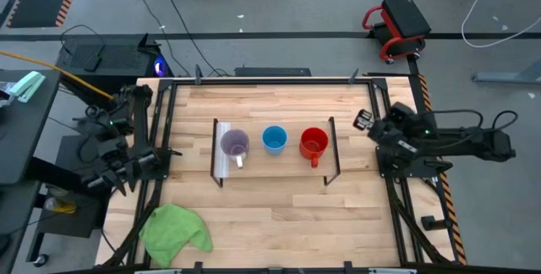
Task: Stack small to large cups/mugs on shelf
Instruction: Return to Home Position
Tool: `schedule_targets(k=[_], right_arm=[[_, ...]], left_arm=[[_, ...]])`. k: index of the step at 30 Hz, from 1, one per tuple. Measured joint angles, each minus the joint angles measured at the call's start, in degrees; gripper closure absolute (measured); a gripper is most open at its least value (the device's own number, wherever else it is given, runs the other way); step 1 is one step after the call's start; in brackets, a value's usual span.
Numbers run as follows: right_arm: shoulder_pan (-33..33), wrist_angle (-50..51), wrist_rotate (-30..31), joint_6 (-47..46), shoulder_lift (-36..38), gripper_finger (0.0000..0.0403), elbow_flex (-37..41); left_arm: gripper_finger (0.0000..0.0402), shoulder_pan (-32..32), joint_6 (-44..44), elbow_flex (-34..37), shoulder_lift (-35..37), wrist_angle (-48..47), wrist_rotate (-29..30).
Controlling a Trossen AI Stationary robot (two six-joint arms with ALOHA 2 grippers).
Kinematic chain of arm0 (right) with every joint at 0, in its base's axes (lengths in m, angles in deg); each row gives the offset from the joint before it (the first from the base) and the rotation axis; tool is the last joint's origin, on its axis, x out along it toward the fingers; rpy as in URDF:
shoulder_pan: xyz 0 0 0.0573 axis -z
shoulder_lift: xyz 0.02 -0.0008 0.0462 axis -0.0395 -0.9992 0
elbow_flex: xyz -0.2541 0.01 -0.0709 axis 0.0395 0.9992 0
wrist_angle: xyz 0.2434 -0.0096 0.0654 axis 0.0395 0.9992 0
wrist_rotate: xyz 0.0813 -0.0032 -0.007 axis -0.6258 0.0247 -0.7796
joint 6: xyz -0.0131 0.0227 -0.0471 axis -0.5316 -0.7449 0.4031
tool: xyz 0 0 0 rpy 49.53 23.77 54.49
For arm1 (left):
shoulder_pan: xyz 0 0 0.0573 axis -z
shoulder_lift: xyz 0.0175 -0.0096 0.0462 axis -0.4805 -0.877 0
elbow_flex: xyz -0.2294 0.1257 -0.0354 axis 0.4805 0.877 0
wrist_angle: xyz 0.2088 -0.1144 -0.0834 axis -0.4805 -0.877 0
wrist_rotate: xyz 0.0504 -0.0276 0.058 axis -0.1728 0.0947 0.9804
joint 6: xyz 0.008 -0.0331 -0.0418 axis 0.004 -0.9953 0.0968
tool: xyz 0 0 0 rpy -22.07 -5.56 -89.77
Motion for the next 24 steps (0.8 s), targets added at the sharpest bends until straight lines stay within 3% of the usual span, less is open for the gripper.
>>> schedule_targets(k=[9,18,24], right_arm=[[-4.6,2.3,1.6,5.7,-1.1,0.0364,0.8],[-6.3,-9.9,6.0,5.8,-0.2,0.0364,10.3],[-6.2,-8.6,5.5,5.9,-0.4,0.0364,10.3]], left_arm=[[0.0318,-3.9,-0.4,10.7,0.0,13.3,0.5],[0.0312,-8.1,-3.3,13.9,0.0,16.0,-2.8],[0.0319,-11.5,-5.4,17.1,0.0,18.9,-5.2]])
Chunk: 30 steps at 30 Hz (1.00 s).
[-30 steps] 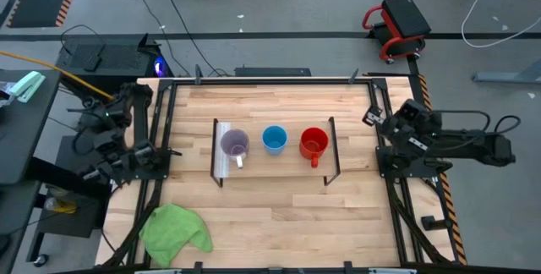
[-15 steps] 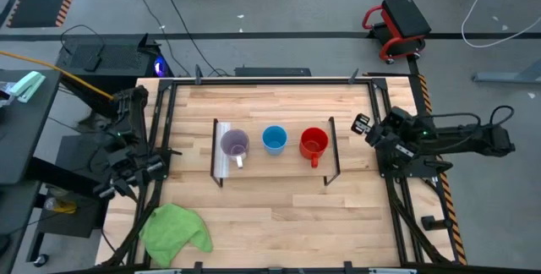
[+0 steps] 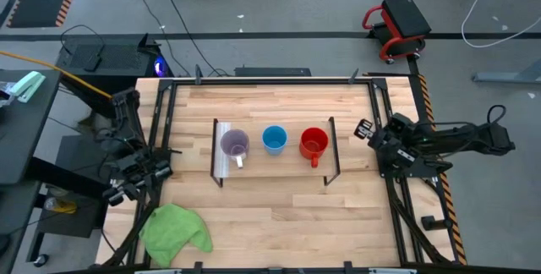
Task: Stack small to large cups/mugs on shelf
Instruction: Return to Home Position
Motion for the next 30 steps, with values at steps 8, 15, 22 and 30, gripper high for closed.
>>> schedule_targets(k=[8,15,22,30], right_arm=[[0.0,2.9,-1.4,1.2,0.0,0.0364,0.0],[0.0,3.1,-4.8,1.4,0.0,0.0364,0.0],[0.0,5.4,-12.6,5.0,0.0,0.0364,0.0],[0.0,13.4,-19.7,7.3,0.0,0.0364,0.0]], left_arm=[[0.0311,-2.9,-0.7,5.1,0.0,6.0,-4.0],[0.0318,-3.2,-0.2,5.3,0.0,5.2,-6.0],[0.0321,-3.1,-0.1,5.3,0.0,-3.9,-6.1],[0.0314,-3.1,-0.5,5.3,0.0,-15.1,-6.2]])
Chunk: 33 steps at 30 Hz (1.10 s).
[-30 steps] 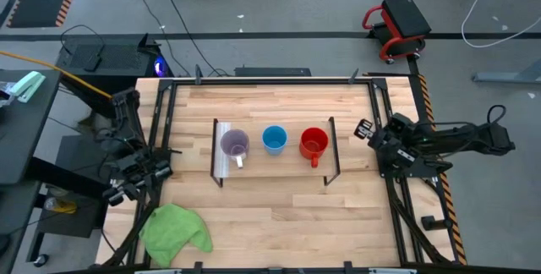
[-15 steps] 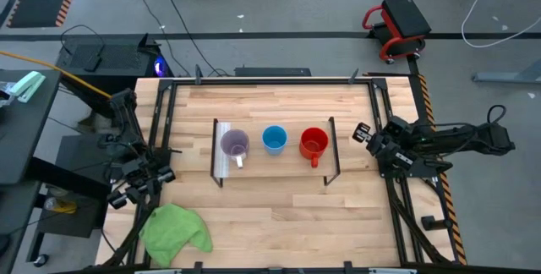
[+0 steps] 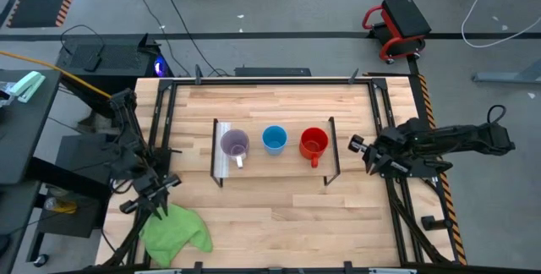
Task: Stack small to large cups/mugs on shelf
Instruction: Return to Home Position
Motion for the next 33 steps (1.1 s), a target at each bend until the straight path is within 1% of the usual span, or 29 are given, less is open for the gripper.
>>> schedule_targets(k=[8,14,20,23,26,29,31,33], right_arm=[[0.0,8.2,-1.0,2.5,0.0,0.0364,0.0],[0.0,8.1,-7.2,8.5,0.2,0.0364,0.0],[0.1,8.3,-6.8,11.2,0.2,0.0364,0.0],[1.1,8.5,-6.7,14.6,0.2,0.0364,0.0],[1.9,7.6,-4.5,16.0,0.2,0.0364,0.0],[2.1,7.5,-0.3,15.9,0.2,0.0364,0.0],[2.0,7.6,2.7,13.0,0.2,0.0364,-0.3],[2.1,7.6,4.4,9.8,0.2,0.0364,-1.1]], left_arm=[[0.0317,0.0,-0.1,0.0,0.0,-0.8,-0.1],[0.0321,0.0,-0.1,0.0,0.0,-0.8,-0.1],[0.0314,0.0,-0.1,0.0,0.0,-0.9,0.0],[0.0312,0.0,-0.1,0.0,0.0,-0.9,0.0],[0.0315,0.0,-0.1,0.0,0.0,-0.9,0.0],[0.0319,0.0,-0.1,0.0,0.0,-0.9,0.0],[0.0321,0.0,-0.1,0.0,0.0,-1.0,0.0],[0.0321,0.0,-0.1,0.0,0.0,-1.0,0.0]])
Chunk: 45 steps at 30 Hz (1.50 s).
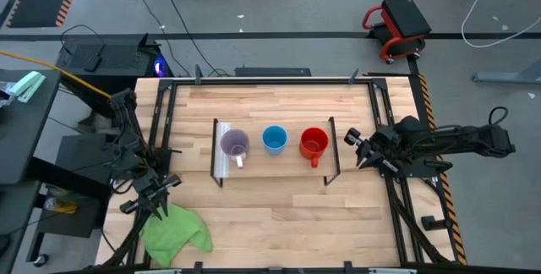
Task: Stack small to large cups/mugs on shelf
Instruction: Return to Home Position
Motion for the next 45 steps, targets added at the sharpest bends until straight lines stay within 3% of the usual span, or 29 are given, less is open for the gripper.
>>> schedule_targets(k=[8,26,45], right_arm=[[3.8,-6.3,8.1,4.9,0.7,0.0364,-1.1],[9.6,-4.8,8.1,3.8,22.6,0.0364,-0.9],[19.0,-4.0,7.7,-4.4,31.5,0.0364,-0.9]], left_arm=[[0.0312,0.0,0.0,0.0,0.0,0.1,0.0],[0.0313,0.0,0.0,0.0,0.0,0.3,0.1],[0.0312,0.0,0.0,0.0,0.0,0.3,0.0]])
